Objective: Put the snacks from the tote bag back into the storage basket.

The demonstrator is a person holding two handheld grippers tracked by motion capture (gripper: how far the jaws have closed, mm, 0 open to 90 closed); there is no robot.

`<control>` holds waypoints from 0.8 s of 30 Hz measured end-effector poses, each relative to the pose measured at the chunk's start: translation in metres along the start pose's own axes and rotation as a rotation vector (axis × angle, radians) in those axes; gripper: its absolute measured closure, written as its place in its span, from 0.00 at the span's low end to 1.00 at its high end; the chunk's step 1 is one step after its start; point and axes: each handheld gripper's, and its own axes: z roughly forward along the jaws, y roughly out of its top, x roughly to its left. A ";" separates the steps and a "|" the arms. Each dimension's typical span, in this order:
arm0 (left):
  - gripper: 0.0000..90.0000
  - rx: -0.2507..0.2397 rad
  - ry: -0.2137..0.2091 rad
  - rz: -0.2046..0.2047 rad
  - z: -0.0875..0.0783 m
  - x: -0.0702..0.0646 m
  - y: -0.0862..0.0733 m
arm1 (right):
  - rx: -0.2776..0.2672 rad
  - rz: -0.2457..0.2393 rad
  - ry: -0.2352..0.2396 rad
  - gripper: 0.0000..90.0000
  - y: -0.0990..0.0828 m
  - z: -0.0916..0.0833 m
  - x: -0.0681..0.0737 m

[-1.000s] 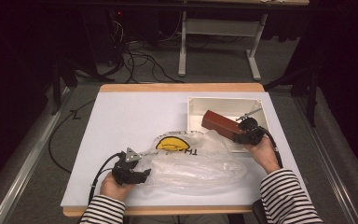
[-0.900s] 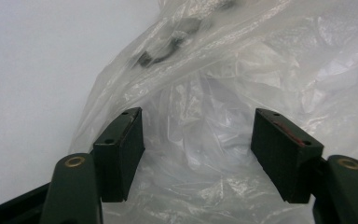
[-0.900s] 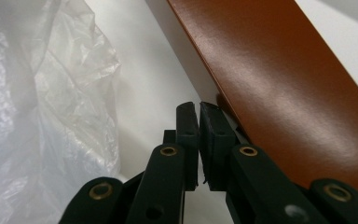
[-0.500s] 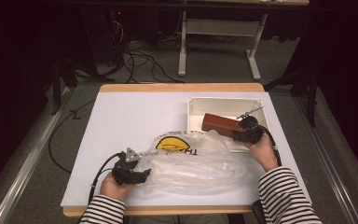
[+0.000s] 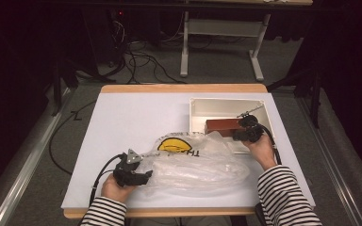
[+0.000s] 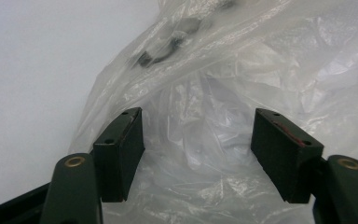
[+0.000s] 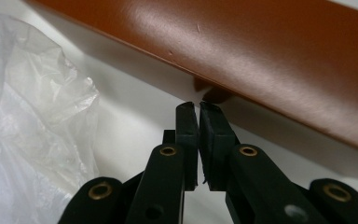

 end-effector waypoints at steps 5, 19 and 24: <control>0.39 0.000 0.000 0.000 0.000 0.000 0.000 | -0.003 -0.002 0.005 0.97 0.001 0.002 0.002; 0.39 -0.001 0.000 -0.001 0.000 0.000 0.000 | -0.016 -0.003 0.027 0.97 0.006 0.008 0.008; 0.39 -0.001 -0.001 0.000 0.000 0.000 0.000 | -0.018 -0.011 0.028 0.97 0.012 0.011 0.012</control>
